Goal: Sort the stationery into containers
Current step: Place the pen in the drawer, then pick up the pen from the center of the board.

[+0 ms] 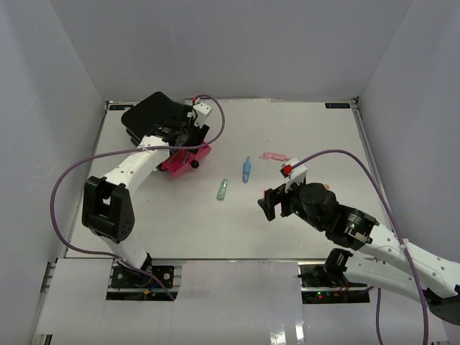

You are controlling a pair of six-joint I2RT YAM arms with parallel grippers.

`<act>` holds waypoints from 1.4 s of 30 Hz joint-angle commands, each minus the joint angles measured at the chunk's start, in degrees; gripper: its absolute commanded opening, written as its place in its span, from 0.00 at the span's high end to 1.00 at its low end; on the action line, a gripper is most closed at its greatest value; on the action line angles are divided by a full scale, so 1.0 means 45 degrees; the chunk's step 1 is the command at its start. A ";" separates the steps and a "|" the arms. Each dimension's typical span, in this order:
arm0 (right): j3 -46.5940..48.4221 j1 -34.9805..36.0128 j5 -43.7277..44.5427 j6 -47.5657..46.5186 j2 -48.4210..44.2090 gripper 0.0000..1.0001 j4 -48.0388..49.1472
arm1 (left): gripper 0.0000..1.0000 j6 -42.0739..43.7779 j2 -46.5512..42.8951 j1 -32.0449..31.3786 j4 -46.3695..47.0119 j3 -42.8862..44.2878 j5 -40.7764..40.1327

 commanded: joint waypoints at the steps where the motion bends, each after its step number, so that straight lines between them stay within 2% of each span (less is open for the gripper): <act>1: -0.0159 -0.0055 0.0456 0.0440 0.0215 0.06 0.0196 | 0.28 -0.1330 -0.1132 0.0093 -0.0004 0.0740 0.1065; 6: -0.0061 -0.0191 0.1100 0.1437 0.1289 0.07 -0.0488 | 0.11 -0.3730 -0.2928 0.0093 0.0561 0.0157 0.2843; 7: -0.0081 -0.0308 0.1159 0.1806 0.1716 0.08 -0.0605 | 0.04 -0.4006 -0.3241 0.0093 0.0910 -0.0405 0.3001; 8: -0.0119 -0.0386 0.1121 0.1984 0.1914 0.09 -0.0742 | 0.02 -0.4260 -0.3553 0.0093 0.1126 -0.0759 0.3196; 12: -0.0665 -0.0816 0.0828 0.2687 0.3046 0.15 -0.0704 | 0.02 -0.5257 -0.5542 0.0093 0.2454 -0.3004 0.3900; 21: -0.0296 -0.1168 0.0203 0.3372 0.6735 0.29 -0.0373 | 0.02 -0.5844 -0.8632 0.0113 0.5970 -0.8158 0.3842; 27: -0.0568 -0.1519 0.0047 0.3645 0.8105 0.43 0.0623 | 0.02 -0.5805 -0.9357 0.0113 0.6364 -0.8594 0.3628; 35: -0.0647 -0.1637 0.0398 0.3880 0.8888 0.48 0.1268 | 0.02 -0.6001 -0.8908 0.0113 0.6070 -0.8419 0.4037; 42: -0.0881 -0.1774 0.0652 0.3958 0.9260 0.61 0.1327 | 0.02 -0.6468 -0.8947 0.0113 0.6265 -0.8555 0.4408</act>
